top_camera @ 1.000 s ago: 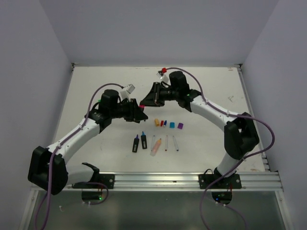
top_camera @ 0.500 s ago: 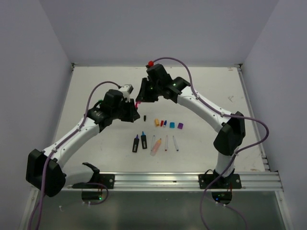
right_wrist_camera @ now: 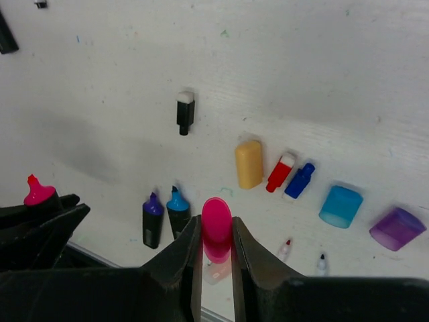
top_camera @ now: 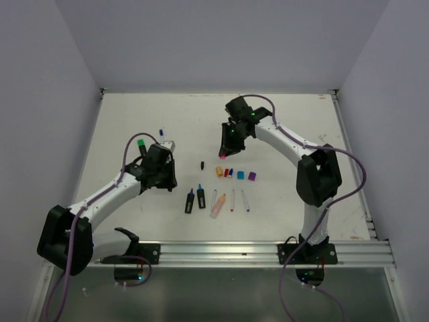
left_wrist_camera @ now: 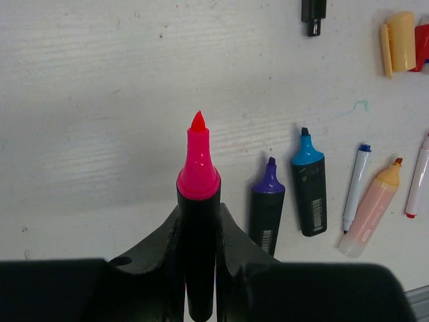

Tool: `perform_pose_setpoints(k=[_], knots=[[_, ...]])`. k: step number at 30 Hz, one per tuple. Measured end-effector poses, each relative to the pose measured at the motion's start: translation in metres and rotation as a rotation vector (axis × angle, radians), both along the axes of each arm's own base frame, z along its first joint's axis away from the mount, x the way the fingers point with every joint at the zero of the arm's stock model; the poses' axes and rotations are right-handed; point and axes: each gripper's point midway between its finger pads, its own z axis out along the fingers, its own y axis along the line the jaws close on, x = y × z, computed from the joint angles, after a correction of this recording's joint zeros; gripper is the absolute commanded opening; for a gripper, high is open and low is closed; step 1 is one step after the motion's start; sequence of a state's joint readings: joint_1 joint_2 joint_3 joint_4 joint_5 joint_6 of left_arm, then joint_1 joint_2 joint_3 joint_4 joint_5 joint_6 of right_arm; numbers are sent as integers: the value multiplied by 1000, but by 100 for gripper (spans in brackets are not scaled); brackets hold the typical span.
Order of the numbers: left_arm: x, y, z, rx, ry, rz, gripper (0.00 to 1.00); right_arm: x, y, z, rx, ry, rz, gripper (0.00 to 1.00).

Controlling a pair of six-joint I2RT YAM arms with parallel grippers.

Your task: Open the pen caps

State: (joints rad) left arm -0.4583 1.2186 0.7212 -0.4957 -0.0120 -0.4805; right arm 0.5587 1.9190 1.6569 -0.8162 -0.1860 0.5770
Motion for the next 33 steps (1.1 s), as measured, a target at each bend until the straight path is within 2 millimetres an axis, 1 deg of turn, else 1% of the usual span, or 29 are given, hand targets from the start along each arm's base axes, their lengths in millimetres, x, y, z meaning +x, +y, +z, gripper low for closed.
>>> perform_pose_setpoints(k=[5, 9, 11, 13, 15, 17, 19, 20, 21, 22, 25, 28, 29, 31, 32, 33], knots=[[1, -8, -2, -50, 3, 9, 0, -7, 27, -19, 22, 58, 76, 0], [-15, -13, -24, -93, 74, 19, 0, -10, 36, -34, 28, 102, 96, 0], [-26, -14, -37, -106, 127, 25, 0, -9, 38, -42, 24, 117, 98, 1], [-34, -15, -46, -117, 162, 26, 1, -10, 38, -50, 18, 138, 98, 2], [-38, -17, -50, -132, 184, 32, 7, -12, 39, -59, 17, 162, 101, 2], [-38, -20, -52, -148, 189, 34, 13, -12, 42, -65, 16, 177, 105, 3], [-38, -22, -51, -163, 189, 36, 17, -12, 45, -71, 13, 185, 108, 4], [-37, -23, -50, -171, 187, 39, 24, -12, 47, -73, 11, 190, 109, 4], [-37, -24, -51, -175, 184, 39, 29, -12, 48, -76, 11, 194, 111, 6], [-37, -24, -51, -179, 185, 40, 38, -12, 49, -78, 9, 199, 110, 6], [-36, -29, -49, -204, 183, 45, 49, -13, 52, -83, 4, 207, 114, 10], [-33, -32, -46, -224, 179, 47, 58, -14, 52, -85, 1, 212, 113, 17], [-33, -33, -45, -227, 177, 47, 60, -14, 52, -85, 1, 212, 111, 23], [-31, -34, -44, -229, 173, 48, 62, -14, 52, -85, 2, 213, 108, 30], [-31, -33, -43, -224, 172, 51, 63, -14, 52, -85, 1, 213, 108, 36], [-30, -32, -42, -217, 170, 55, 64, -14, 52, -85, 1, 212, 110, 38]])
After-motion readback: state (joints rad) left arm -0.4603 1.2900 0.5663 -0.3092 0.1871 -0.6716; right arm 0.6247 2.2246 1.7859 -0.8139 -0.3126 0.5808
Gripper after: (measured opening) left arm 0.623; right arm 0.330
